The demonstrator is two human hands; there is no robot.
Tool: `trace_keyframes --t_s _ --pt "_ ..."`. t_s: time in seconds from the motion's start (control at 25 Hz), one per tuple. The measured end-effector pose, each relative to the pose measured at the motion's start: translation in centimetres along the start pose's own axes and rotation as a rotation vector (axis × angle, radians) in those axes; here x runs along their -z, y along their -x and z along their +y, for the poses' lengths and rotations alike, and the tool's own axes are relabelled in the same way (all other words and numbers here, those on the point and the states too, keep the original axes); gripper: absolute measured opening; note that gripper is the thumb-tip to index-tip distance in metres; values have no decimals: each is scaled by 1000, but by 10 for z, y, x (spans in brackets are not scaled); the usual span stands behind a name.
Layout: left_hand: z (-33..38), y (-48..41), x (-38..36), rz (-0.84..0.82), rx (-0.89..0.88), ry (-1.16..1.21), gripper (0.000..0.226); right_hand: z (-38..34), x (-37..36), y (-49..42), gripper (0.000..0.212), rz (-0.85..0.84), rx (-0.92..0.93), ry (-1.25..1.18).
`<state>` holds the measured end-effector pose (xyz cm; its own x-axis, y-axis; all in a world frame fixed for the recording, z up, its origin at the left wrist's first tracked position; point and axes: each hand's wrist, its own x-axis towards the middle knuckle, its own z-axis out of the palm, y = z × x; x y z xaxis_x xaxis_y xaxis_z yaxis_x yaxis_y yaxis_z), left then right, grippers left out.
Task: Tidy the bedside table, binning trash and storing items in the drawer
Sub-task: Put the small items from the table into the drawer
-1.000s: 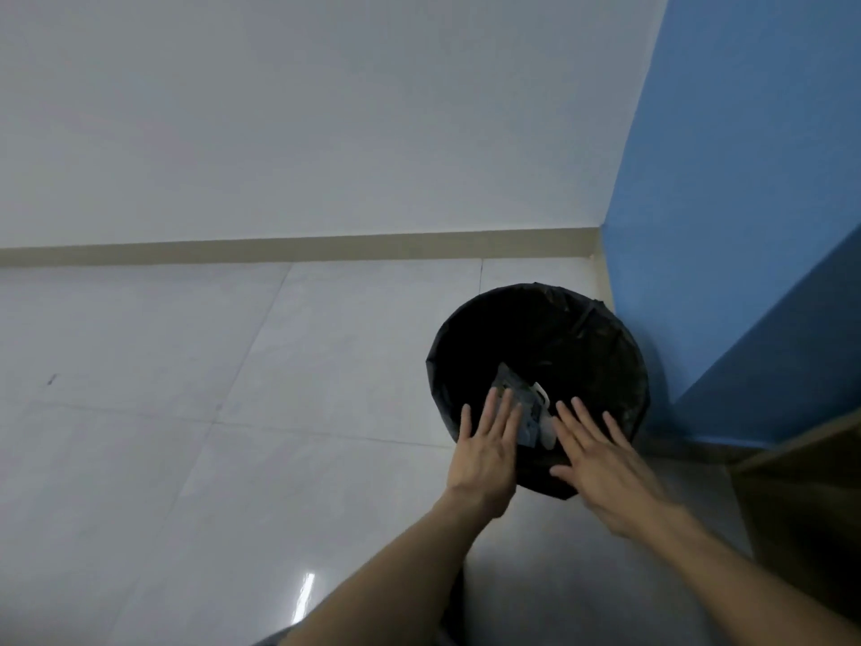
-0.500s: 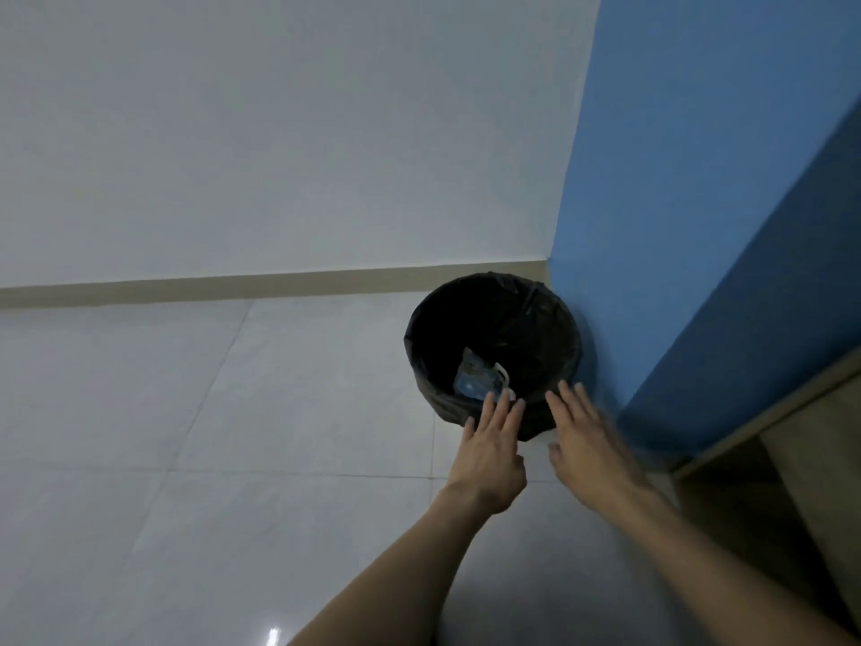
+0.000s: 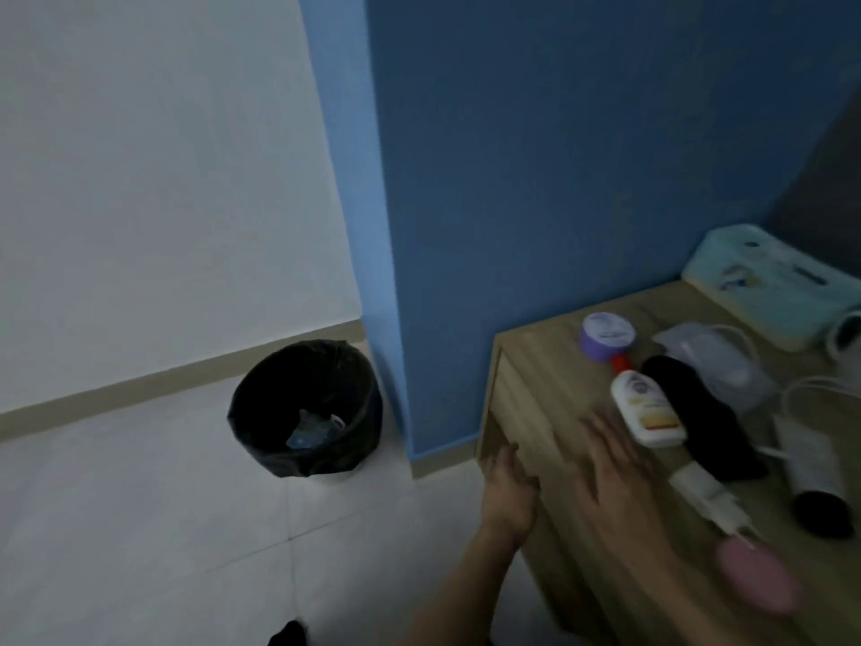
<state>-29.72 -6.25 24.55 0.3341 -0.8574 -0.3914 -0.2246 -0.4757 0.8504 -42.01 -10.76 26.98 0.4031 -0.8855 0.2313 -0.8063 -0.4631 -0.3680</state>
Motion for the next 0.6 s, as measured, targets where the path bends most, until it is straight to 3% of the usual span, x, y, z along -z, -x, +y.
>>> trace_keyframes --t_s 0.2,0.36,0.6 --pt "28 -4 -68 -92 81 55 66 55 17 17 71 -51 66 47" --pt "25 -12 -84 -47 125 70 76 63 18 16 52 -28 77 54" --pt "29 -17 -75 -19 191 42 91 63 -3 17 62 16 38 61"
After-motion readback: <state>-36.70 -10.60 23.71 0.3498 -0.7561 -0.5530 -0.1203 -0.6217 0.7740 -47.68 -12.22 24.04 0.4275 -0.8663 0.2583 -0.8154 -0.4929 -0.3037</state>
